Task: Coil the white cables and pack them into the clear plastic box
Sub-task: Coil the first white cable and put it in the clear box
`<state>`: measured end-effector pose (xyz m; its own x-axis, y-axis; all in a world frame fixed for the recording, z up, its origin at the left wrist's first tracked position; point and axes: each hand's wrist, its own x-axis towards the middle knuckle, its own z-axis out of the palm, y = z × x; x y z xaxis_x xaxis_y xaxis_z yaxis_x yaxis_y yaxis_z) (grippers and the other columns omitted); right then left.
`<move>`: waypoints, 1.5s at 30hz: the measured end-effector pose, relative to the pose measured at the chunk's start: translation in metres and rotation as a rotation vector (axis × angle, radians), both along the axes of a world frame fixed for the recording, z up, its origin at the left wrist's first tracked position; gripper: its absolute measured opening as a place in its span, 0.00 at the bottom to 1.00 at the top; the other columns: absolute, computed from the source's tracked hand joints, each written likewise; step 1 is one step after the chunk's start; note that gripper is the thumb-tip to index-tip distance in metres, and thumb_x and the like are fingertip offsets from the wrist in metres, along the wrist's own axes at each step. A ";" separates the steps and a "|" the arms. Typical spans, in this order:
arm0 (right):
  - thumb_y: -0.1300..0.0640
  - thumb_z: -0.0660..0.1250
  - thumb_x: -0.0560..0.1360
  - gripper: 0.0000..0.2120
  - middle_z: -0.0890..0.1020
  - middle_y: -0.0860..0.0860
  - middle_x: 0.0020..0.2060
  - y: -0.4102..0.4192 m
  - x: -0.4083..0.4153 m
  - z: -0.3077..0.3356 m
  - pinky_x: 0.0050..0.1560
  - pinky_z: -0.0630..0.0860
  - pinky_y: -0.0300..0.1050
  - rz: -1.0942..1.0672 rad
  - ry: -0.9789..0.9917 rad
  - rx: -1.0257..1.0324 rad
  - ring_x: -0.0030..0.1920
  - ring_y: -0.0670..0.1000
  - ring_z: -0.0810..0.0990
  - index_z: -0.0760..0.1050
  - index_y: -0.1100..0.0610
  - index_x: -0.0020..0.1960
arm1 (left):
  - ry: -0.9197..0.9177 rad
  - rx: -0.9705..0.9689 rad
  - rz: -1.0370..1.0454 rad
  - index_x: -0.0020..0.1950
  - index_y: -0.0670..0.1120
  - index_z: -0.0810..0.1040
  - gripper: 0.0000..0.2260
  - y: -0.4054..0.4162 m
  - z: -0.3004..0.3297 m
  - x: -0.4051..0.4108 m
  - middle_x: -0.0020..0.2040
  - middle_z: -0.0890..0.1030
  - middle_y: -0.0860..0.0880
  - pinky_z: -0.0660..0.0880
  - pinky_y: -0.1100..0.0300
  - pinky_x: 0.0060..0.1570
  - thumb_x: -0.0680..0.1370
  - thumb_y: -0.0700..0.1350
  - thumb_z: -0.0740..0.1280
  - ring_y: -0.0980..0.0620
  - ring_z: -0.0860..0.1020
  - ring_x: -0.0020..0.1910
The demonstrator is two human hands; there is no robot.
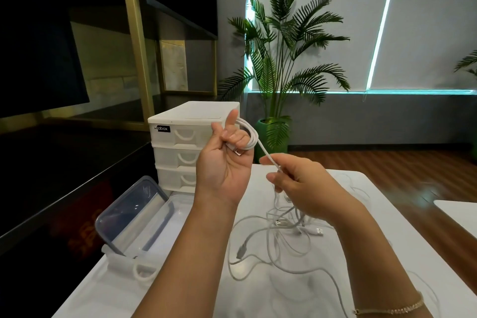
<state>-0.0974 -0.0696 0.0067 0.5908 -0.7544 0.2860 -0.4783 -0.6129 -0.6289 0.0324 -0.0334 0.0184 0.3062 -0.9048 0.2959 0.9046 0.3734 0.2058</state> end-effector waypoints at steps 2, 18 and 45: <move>0.59 0.60 0.79 0.11 0.79 0.44 0.41 -0.002 -0.003 0.001 0.40 0.74 0.36 -0.023 0.061 -0.013 0.43 0.46 0.78 0.76 0.49 0.58 | 0.013 -0.011 0.016 0.47 0.37 0.78 0.21 0.001 0.002 0.003 0.26 0.68 0.51 0.69 0.70 0.25 0.83 0.48 0.50 0.58 0.67 0.23; 0.68 0.60 0.76 0.19 0.79 0.55 0.57 -0.022 -0.014 -0.018 0.44 0.78 0.40 -0.285 0.148 0.106 0.48 0.51 0.79 0.75 0.55 0.63 | -0.064 -0.043 0.081 0.40 0.37 0.84 0.27 0.006 0.005 0.006 0.26 0.68 0.51 0.68 0.71 0.27 0.82 0.49 0.51 0.58 0.67 0.23; 0.58 0.56 0.80 0.11 0.84 0.52 0.40 0.009 -0.004 0.010 0.50 0.79 0.49 0.160 -0.572 0.557 0.38 0.51 0.82 0.78 0.52 0.51 | -0.199 -0.056 0.071 0.40 0.39 0.83 0.24 0.002 0.002 0.000 0.26 0.68 0.52 0.68 0.70 0.27 0.81 0.49 0.52 0.58 0.67 0.24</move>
